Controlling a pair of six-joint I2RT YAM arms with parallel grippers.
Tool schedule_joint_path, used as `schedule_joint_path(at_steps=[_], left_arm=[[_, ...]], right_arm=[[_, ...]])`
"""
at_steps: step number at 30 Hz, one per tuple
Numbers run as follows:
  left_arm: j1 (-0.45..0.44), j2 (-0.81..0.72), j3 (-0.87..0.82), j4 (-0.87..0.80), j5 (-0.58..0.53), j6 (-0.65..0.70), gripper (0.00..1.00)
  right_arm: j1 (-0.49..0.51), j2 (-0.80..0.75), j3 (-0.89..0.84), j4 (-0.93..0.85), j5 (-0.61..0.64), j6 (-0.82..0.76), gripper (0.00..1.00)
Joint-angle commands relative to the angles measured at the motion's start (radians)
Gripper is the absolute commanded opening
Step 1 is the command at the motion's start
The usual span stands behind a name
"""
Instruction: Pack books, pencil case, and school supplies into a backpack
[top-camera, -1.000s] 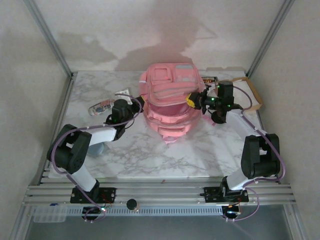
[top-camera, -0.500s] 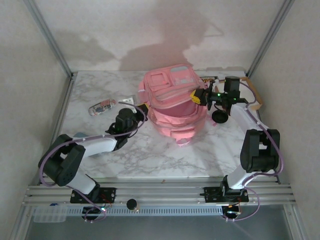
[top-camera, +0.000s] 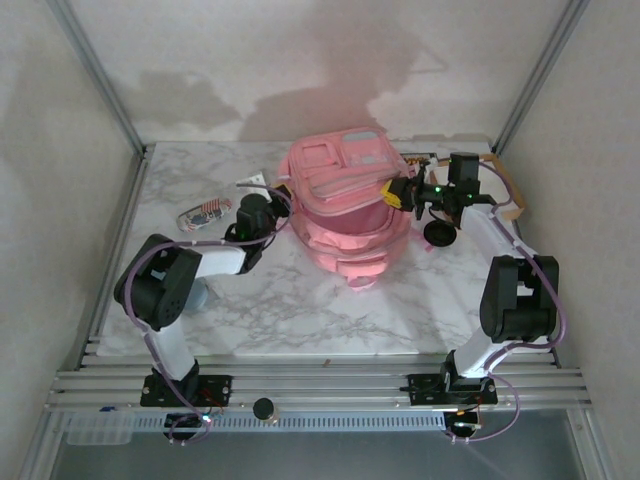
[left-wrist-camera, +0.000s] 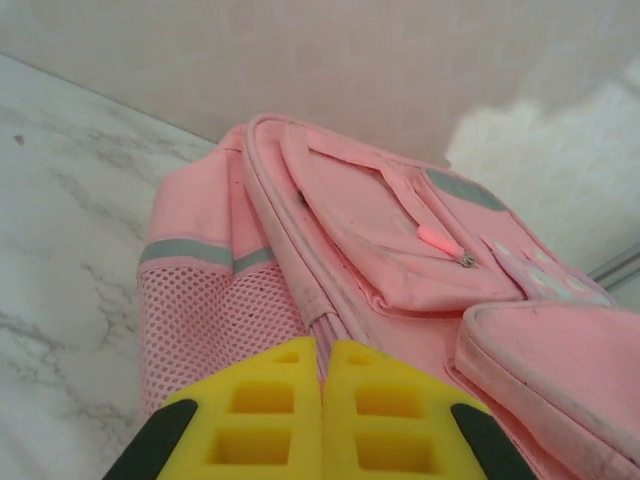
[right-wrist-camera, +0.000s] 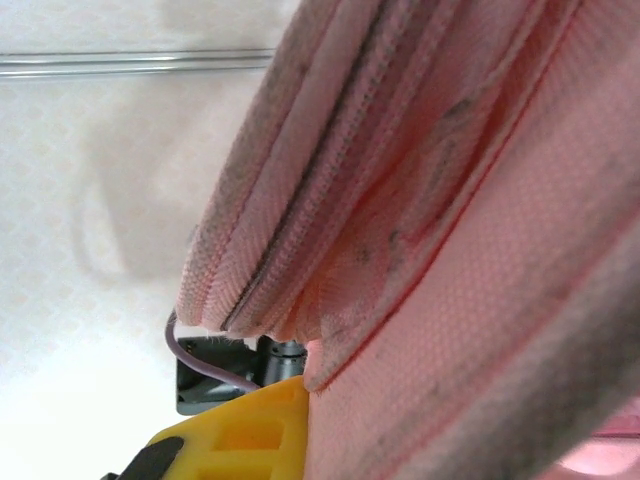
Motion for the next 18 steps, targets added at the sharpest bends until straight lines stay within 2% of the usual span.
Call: schedule_joint_path(at_steps=[1,3,4,6,7,10,13,15,18], left_arm=[[0.083,0.028,0.060,-0.149,-0.181,0.008,0.00],[0.082,-0.003,0.029,-0.175,-0.165,-0.009,0.00],[0.082,-0.030,0.004,-0.184,-0.165,-0.019,0.09],[0.083,-0.102,-0.035,-0.261,-0.163,-0.038,0.41],[0.083,-0.148,-0.042,-0.333,-0.166,-0.048,0.51],[0.084,-0.287,-0.044,-0.594,-0.165,-0.102,0.59],[0.086,-0.391,-0.002,-0.942,-0.233,-0.193,0.68],[0.087,-0.456,-0.006,-1.100,-0.251,-0.219,0.79],[0.096,-0.559,-0.052,-1.276,-0.312,-0.264,0.90]], right_arm=[[-0.017,0.006,-0.003,0.083,0.064,-0.047,0.00],[-0.008,0.014,0.021,0.034,0.093,-0.089,0.00],[-0.003,0.014,0.028,0.018,0.116,-0.108,0.02],[0.004,0.014,0.043,-0.027,0.151,-0.152,0.26],[0.006,0.010,0.049,-0.045,0.164,-0.170,0.35],[0.023,-0.018,0.075,-0.148,0.284,-0.270,0.57],[0.054,-0.046,0.081,-0.232,0.427,-0.358,0.70],[0.085,-0.067,0.081,-0.288,0.528,-0.414,0.75],[0.132,-0.123,0.052,-0.331,0.703,-0.468,0.84]])
